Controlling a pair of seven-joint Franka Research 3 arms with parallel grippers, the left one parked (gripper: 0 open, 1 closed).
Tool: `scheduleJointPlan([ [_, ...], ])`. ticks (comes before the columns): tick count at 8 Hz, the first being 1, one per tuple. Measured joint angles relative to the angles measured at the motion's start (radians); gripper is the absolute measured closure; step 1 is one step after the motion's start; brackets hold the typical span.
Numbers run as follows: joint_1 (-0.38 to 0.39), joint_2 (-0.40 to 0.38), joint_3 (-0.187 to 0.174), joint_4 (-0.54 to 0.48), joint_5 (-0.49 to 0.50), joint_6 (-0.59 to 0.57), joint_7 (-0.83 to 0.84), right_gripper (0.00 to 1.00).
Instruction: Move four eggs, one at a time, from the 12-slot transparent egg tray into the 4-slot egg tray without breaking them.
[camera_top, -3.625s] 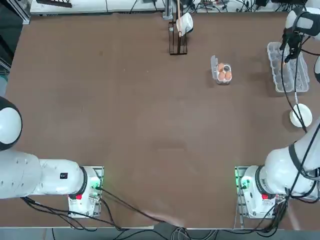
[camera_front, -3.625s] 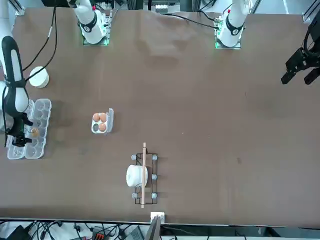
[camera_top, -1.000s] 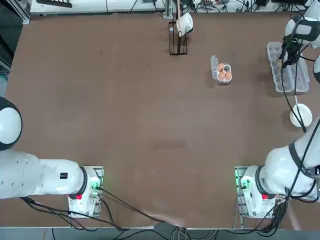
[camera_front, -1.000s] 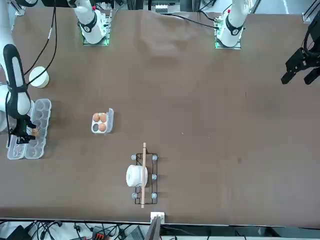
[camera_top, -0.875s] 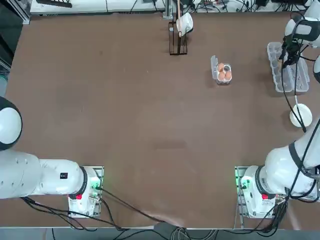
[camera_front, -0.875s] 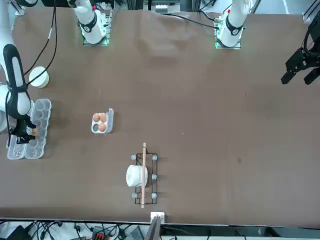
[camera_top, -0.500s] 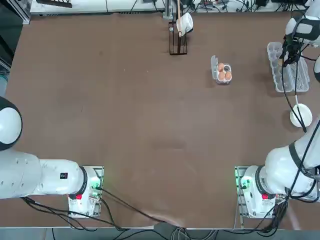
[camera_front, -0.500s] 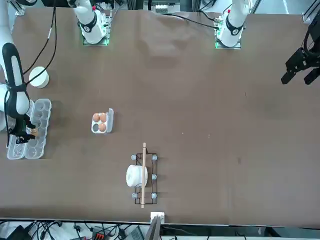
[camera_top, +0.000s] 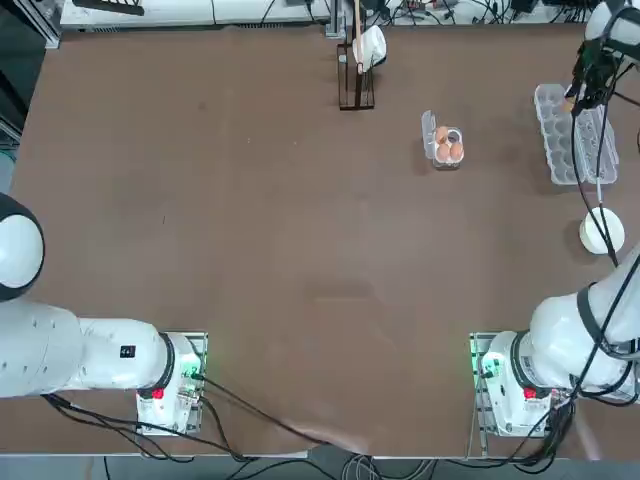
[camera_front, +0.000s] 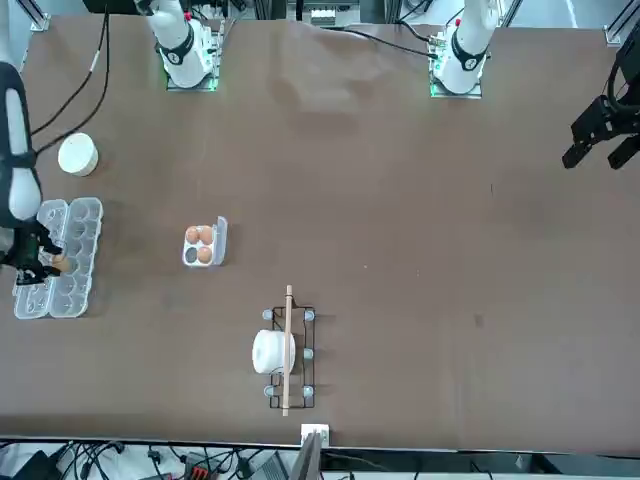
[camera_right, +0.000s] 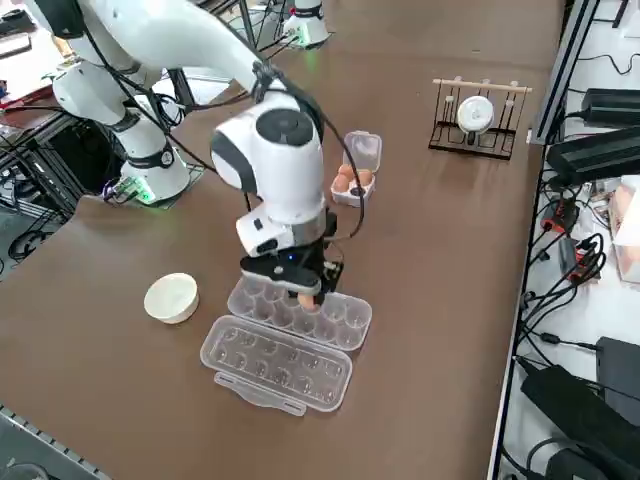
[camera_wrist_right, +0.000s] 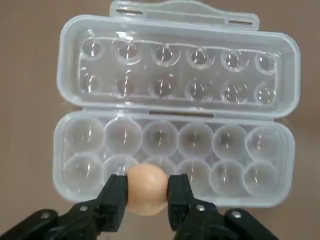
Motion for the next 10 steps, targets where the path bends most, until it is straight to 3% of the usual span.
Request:
scheduleJointPlan([
  [4, 0.11, -0.077, 0.053, 0.0, 0.05, -0.108, 0.067, 0.54],
  [10, 0.303, -0.082, 0.06, 0.0, 0.07, -0.111, 0.326, 0.55],
])
